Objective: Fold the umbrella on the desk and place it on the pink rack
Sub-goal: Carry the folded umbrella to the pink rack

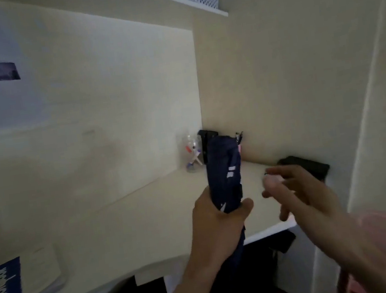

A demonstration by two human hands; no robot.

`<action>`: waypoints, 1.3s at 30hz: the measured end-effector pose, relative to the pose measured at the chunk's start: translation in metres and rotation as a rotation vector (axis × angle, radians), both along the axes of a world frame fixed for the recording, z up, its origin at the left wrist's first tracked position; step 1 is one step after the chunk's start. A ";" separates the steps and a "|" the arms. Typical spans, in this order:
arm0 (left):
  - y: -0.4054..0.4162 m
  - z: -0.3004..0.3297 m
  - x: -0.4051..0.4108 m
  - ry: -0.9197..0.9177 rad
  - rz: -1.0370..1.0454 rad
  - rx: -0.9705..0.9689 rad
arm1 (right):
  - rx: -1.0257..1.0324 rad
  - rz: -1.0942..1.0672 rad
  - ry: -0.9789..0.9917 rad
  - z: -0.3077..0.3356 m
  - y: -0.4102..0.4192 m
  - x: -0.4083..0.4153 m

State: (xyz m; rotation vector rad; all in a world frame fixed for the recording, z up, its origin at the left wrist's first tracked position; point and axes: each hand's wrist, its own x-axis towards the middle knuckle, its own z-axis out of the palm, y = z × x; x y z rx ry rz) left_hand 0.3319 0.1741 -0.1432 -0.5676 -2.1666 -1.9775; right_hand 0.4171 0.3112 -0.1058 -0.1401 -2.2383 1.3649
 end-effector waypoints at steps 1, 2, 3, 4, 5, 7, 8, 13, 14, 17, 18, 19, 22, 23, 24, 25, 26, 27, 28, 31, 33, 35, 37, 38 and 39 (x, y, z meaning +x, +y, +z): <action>0.017 -0.006 0.003 0.094 0.013 -0.158 | 0.031 -0.022 -0.003 0.006 0.010 -0.003; 0.033 -0.012 0.007 0.188 0.020 -0.307 | 0.043 -0.045 -0.002 0.012 0.021 -0.005; 0.048 -0.015 0.010 0.278 0.019 -0.407 | 0.038 -0.060 -0.003 0.014 0.036 -0.007; 0.062 -0.016 0.012 0.330 -0.015 -0.472 | 0.032 -0.054 -0.007 0.016 0.052 -0.006; 0.074 -0.017 0.012 0.347 -0.083 -0.523 | 0.012 -0.018 -0.015 0.017 0.072 -0.004; 0.095 -0.019 0.008 0.296 -0.303 -0.660 | -0.073 0.075 -0.019 0.010 0.122 0.010; 0.104 -0.018 0.004 0.221 -0.453 -0.728 | -0.134 0.119 -0.008 0.004 0.150 0.021; 0.167 -0.020 -0.022 -0.056 -0.915 -0.629 | -0.364 0.187 -0.073 -0.047 0.290 0.071; 0.189 -0.024 -0.025 -0.009 -0.897 -0.638 | -0.373 0.159 -0.108 -0.059 0.313 0.078; 0.266 -0.053 -0.036 0.199 -0.803 -0.719 | -0.540 -0.024 -0.195 -0.096 0.367 0.092; 0.292 -0.066 -0.040 0.286 -0.786 -0.752 | -0.608 -0.108 -0.227 -0.110 0.382 0.093; 0.317 -0.081 -0.043 0.369 -0.776 -0.792 | -0.650 -0.210 -0.258 -0.126 0.398 0.094; 0.389 -0.128 -0.054 0.504 -0.735 -0.967 | -0.752 -0.452 -0.311 -0.179 0.445 0.094; 0.412 -0.145 -0.059 0.480 -0.718 -1.034 | -0.801 -0.498 -0.307 -0.199 0.461 0.093; 0.434 -0.163 -0.065 0.411 -0.713 -1.076 | -0.855 -0.543 -0.297 -0.217 0.478 0.092; 0.456 -0.184 -0.072 0.302 -0.722 -1.092 | -0.902 -0.587 -0.290 -0.235 0.495 0.090; 0.478 -0.205 -0.079 0.169 -0.740 -1.071 | -0.952 -0.630 -0.282 -0.252 0.513 0.087; 0.500 -0.228 -0.086 0.031 -0.752 -1.009 | -0.992 -0.677 -0.273 -0.270 0.531 0.081; 0.523 -0.253 -0.095 -0.103 -0.739 -0.923 | -1.019 -0.725 -0.262 -0.287 0.550 0.073; 0.592 -0.320 -0.121 -0.383 -0.617 -0.709 | -1.056 -0.829 -0.243 -0.344 0.605 0.035; 0.634 -0.356 -0.142 -0.360 -0.544 -0.682 | -1.019 -0.873 -0.264 -0.376 0.637 0.004; 0.677 -0.400 -0.166 -0.245 -0.494 -0.726 | -0.937 -0.947 -0.312 -0.419 0.678 -0.032; 0.707 -0.424 -0.188 -0.103 -0.478 -0.770 | -0.806 -0.991 -0.393 -0.449 0.712 -0.062; 0.725 -0.445 -0.201 -0.031 -0.489 -0.814 | -0.731 -0.998 -0.458 -0.473 0.733 -0.076; 0.742 -0.463 -0.215 0.051 -0.504 -0.862 | -0.657 -0.993 -0.515 -0.494 0.753 -0.088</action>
